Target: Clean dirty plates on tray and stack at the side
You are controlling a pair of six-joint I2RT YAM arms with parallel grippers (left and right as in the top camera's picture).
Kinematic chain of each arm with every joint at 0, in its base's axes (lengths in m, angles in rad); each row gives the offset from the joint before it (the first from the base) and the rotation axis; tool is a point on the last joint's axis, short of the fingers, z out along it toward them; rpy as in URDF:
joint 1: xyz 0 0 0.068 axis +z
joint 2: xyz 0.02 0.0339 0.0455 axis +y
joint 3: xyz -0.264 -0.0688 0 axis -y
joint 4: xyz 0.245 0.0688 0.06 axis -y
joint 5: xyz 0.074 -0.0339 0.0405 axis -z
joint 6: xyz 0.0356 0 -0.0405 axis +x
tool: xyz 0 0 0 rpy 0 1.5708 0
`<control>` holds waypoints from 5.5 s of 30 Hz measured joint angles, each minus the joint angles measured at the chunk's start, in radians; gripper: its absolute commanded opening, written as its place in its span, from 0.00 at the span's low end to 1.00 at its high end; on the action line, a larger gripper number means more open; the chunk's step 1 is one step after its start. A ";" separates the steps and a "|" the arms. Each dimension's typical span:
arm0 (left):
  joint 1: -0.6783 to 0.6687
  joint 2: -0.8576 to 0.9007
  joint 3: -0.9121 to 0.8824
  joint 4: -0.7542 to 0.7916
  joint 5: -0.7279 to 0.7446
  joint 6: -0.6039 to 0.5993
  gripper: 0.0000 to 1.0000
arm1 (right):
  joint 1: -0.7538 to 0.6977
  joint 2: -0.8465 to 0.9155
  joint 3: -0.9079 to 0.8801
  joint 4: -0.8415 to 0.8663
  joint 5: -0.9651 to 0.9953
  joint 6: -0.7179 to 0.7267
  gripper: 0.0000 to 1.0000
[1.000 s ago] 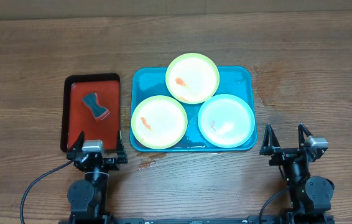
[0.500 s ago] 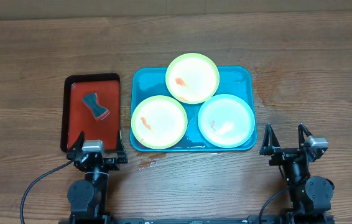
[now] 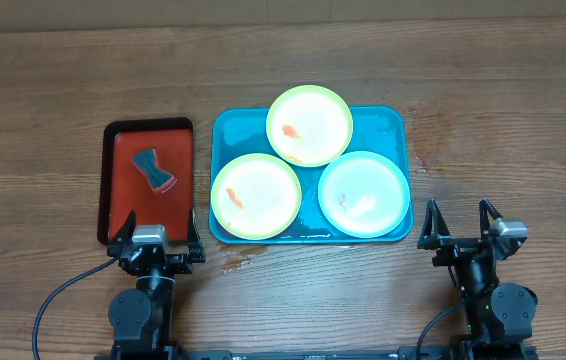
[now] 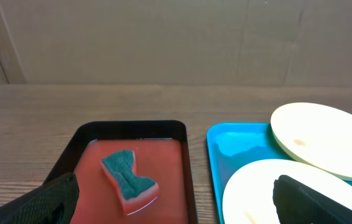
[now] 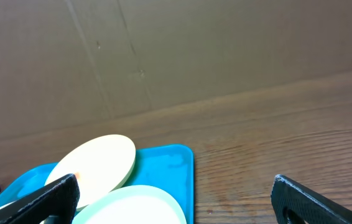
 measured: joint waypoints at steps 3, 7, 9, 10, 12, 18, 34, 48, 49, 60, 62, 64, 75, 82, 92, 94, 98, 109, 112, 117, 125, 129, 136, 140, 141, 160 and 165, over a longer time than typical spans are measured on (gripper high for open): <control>0.000 0.000 0.000 0.000 0.000 0.000 1.00 | 0.000 0.000 0.000 0.000 0.000 0.000 1.00; 0.000 0.000 0.000 0.005 0.000 0.000 1.00 | 0.000 0.000 0.000 0.000 0.000 0.000 1.00; 0.000 0.000 0.000 0.049 0.005 -0.007 0.99 | 0.000 0.000 0.000 0.000 0.000 0.000 1.00; 0.000 0.000 0.000 0.084 0.023 -0.021 1.00 | 0.000 0.000 0.000 0.000 0.000 0.000 1.00; 0.000 -0.001 0.000 0.126 0.062 -0.051 1.00 | 0.000 0.000 0.000 0.000 0.000 0.000 1.00; 0.000 -0.002 0.000 0.432 0.216 -0.150 1.00 | 0.000 0.000 0.000 0.001 0.000 0.000 1.00; 0.000 0.037 0.116 0.592 0.151 -0.185 1.00 | 0.000 0.000 0.000 0.001 0.000 0.000 1.00; 0.000 0.894 0.968 -0.203 0.247 -0.077 1.00 | 0.000 -0.001 0.000 0.000 0.000 0.000 1.00; 0.000 0.949 1.012 -0.245 0.280 -0.064 1.00 | 0.000 0.000 0.000 0.000 0.000 -0.001 1.00; 0.047 1.291 1.434 -0.902 0.146 -0.075 1.00 | 0.000 -0.001 0.000 0.000 0.000 0.000 1.00; 0.062 1.349 1.457 -0.948 0.123 -0.082 1.00 | 0.000 -0.001 0.000 0.000 0.000 0.000 1.00; 0.071 1.403 1.459 -0.968 0.116 -0.086 0.99 | 0.000 -0.001 0.000 0.000 0.000 0.000 1.00; 0.182 1.607 1.460 -0.932 -0.042 -0.491 1.00 | 0.000 -0.001 0.000 0.000 0.000 0.000 1.00; 0.225 1.735 1.460 -0.908 -0.053 -0.663 1.00 | 0.000 -0.001 0.000 0.000 0.000 0.000 1.00; 0.223 1.850 1.460 -0.793 0.046 -0.680 1.00 | 0.000 -0.001 0.000 0.000 0.000 0.000 1.00; 0.223 1.872 1.460 -0.773 0.047 -0.680 0.99 | 0.000 -0.001 0.000 0.000 0.000 0.000 1.00; 0.223 1.917 1.460 -0.766 0.050 -0.680 0.98 | 0.000 -0.001 0.000 0.000 0.000 0.000 1.00; 0.223 2.025 1.460 -0.722 0.037 -0.661 0.79 | 0.000 -0.001 0.000 0.000 0.000 0.000 1.00; 0.219 2.045 1.460 -0.700 0.036 -0.645 0.82 | 0.000 -0.001 0.000 0.000 0.000 0.000 1.00; 0.207 2.056 1.460 -0.692 0.024 -0.620 0.65 | 0.000 -0.001 0.000 0.000 0.000 0.000 1.00; 0.200 2.061 1.460 -0.691 -0.008 -0.596 0.15 | 0.000 -0.001 0.000 0.000 0.000 0.000 1.00; 0.198 2.063 1.460 -0.692 -0.018 -0.587 0.65 | 0.000 -0.001 0.000 0.000 0.000 0.000 1.00; 0.198 2.063 1.461 -0.777 -0.010 -0.583 1.00 | 0.000 -0.001 0.000 0.000 0.000 0.000 1.00; 0.198 2.063 1.463 -0.879 0.069 -0.583 0.98 | 0.000 -0.001 0.000 0.000 0.000 0.000 1.00; 0.198 2.063 1.463 -0.905 0.089 -0.583 0.96 | 0.000 -0.001 0.000 0.000 0.000 0.000 1.00; 0.198 2.063 1.464 -0.911 0.021 -0.582 0.83 | 0.000 -0.001 0.000 0.000 0.000 0.000 1.00; 0.198 2.063 1.464 -0.835 -0.037 -0.583 1.00 | 0.000 -0.001 0.000 0.000 0.000 0.000 1.00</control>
